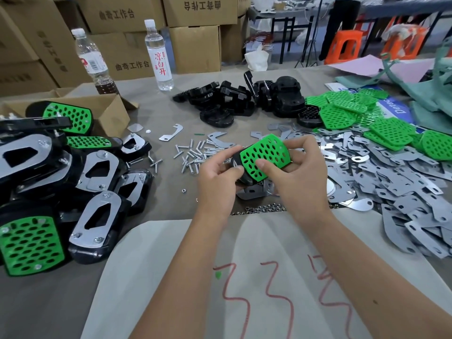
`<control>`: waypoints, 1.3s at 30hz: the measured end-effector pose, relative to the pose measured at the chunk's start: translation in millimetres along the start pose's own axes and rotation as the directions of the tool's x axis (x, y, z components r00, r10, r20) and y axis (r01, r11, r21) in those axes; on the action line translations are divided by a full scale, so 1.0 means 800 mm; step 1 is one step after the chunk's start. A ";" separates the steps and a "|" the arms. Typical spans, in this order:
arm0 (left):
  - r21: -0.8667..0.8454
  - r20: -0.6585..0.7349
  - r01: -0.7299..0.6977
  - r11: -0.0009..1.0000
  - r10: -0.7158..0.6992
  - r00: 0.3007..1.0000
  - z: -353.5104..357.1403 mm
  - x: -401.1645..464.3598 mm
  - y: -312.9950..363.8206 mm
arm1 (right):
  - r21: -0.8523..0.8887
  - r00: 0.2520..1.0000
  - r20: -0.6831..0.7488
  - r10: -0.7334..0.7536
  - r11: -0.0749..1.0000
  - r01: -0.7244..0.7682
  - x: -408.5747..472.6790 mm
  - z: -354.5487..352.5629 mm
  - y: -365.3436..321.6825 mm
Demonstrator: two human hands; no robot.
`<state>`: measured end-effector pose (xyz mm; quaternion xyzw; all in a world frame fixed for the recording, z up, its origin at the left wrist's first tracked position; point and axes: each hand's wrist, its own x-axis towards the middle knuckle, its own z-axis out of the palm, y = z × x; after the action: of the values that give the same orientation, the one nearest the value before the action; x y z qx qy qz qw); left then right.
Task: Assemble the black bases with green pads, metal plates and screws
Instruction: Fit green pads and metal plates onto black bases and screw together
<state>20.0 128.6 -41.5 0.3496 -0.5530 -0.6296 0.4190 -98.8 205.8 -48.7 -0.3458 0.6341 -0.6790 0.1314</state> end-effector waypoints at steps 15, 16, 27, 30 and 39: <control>0.027 -0.009 -0.060 0.998 0.060 0.998 0.002 -0.001 0.001 | -0.092 0.990 0.054 0.133 0.987 -0.128 0.003 -0.003 -0.002; 0.030 -0.008 -0.062 0.998 0.063 0.998 0.002 -0.001 0.001 | -0.102 0.992 0.038 0.119 0.988 -0.115 0.002 -0.002 -0.003; 0.102 -0.028 -0.090 0.991 0.093 0.995 0.002 -0.002 -0.004 | -0.218 0.998 0.021 0.054 0.975 -0.048 0.000 -0.004 -0.006; 0.122 -0.024 -0.126 0.985 0.129 0.991 0.001 -0.002 -0.006 | -0.204 0.999 0.004 0.045 0.978 -0.043 0.000 -0.003 -0.004; 0.086 -0.059 -0.101 0.991 0.107 0.993 -0.002 0.003 -0.010 | -0.063 0.988 0.118 0.099 0.994 -0.092 0.010 -0.010 0.008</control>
<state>19.3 125.8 -49.9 0.3572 -0.5823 -0.5722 0.4538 -111.0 206.0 -52.4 -0.3590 0.6601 -0.6313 0.1920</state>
